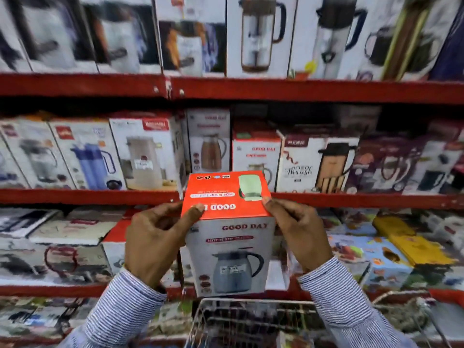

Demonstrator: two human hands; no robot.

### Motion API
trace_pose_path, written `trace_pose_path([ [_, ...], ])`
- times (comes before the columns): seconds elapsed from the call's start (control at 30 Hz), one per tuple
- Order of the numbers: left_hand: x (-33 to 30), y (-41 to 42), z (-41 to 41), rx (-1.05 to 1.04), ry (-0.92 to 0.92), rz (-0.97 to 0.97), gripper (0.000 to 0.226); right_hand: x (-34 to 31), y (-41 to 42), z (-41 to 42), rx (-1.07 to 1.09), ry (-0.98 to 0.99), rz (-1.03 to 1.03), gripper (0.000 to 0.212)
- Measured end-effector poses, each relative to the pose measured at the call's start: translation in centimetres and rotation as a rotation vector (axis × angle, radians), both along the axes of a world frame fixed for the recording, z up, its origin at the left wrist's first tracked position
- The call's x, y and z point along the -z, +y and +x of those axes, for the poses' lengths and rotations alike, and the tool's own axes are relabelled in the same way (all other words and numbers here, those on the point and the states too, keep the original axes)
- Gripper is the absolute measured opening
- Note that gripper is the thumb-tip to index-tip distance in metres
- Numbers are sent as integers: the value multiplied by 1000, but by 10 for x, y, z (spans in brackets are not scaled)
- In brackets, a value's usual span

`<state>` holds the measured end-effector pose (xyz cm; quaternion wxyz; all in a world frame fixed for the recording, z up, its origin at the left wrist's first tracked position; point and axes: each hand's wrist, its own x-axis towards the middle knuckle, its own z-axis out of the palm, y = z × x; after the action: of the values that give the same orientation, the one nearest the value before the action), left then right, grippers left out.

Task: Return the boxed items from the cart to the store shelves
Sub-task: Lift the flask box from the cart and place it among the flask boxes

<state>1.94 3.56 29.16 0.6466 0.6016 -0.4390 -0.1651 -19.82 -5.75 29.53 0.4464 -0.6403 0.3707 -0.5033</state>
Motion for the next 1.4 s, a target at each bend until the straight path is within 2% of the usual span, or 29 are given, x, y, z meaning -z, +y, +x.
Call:
trace_pose_path([
  [0.13, -43, -7, 19, -51, -28, -132, 50, -45, -9, 21, 6, -45, -132, 34],
  [0.33, -90, -20, 49, -91, -125, -244, 29, -93, -22, 52, -12, -51, -261, 27],
  [0.47, -104, -33, 63, -96, -200, -250, 27, -107, -32, 68, -4, -4, -301, 36],
  [0.57, -105, -45, 71, -73, -222, -229, 38, -108, -41, 78, 2, 19, -288, 38],
  [0.67, -99, -58, 80, -49, -242, -198, 31, -106, -49, 86, -5, 27, -299, 34],
  [0.77, -91, -71, 87, -31, -245, -154, 47, -102, -57, 91, 61, 91, -363, 35],
  [0.87, -85, -84, 93, -13, -239, -148, 26, -96, -67, 97, 52, 99, -330, 38],
  [1.03, -76, -106, 100, -46, -264, -129, 20, -87, -89, 106, 69, 110, -306, 40],
  [1.13, -72, -119, 103, 33, -213, -112, 27, -82, -103, 112, 86, 112, -265, 39],
  [1.23, -67, -128, 106, 64, -245, -102, 38, -78, -118, 116, 78, 114, -224, 41],
  [1.4, -64, -145, 114, 21, -259, -54, 36, -70, -133, 126, 45, 106, -193, 44],
])
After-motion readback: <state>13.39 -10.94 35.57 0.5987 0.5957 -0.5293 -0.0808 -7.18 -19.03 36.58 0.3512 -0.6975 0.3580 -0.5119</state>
